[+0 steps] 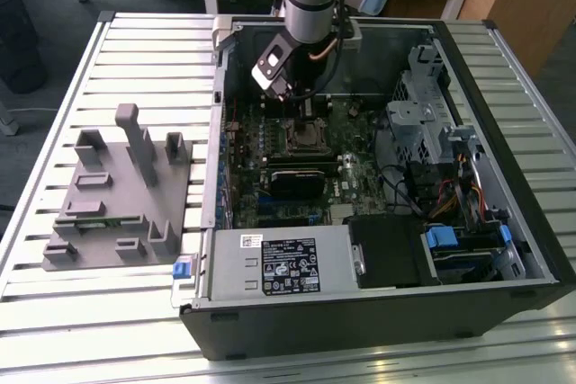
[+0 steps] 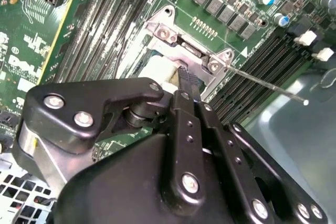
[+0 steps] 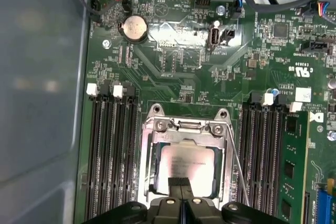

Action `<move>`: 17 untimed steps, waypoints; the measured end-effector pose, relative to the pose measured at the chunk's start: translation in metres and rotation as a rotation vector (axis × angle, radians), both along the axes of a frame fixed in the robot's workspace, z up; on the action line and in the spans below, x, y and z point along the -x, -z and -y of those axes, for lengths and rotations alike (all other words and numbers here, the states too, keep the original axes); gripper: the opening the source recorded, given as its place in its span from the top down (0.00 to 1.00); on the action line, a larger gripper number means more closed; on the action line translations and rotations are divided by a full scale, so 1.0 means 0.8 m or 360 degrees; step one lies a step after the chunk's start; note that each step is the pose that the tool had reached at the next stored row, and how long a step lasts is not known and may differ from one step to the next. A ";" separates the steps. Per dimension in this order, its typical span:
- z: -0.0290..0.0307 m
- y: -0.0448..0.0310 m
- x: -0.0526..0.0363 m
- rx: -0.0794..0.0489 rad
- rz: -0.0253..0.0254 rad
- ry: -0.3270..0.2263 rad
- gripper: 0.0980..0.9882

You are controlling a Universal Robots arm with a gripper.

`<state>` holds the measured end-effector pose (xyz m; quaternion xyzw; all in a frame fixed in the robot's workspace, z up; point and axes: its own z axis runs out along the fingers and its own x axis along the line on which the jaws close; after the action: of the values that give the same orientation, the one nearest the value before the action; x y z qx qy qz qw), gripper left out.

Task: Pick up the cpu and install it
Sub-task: 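Close the cpu cover, then install the first cpu locking lever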

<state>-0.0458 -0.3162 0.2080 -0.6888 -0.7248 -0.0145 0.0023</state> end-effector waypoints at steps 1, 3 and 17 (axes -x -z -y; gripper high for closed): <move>0.0000 0.0000 -0.001 0.0000 0.00000 0.0000 0.99; 0.0000 0.0000 -0.006 0.0000 0.00000 0.0000 0.99; 0.0000 -0.0006 -0.026 0.0000 -0.00005 0.0000 0.99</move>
<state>-0.0252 -0.3162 0.2085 -0.6887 -0.7249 -0.0143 0.0024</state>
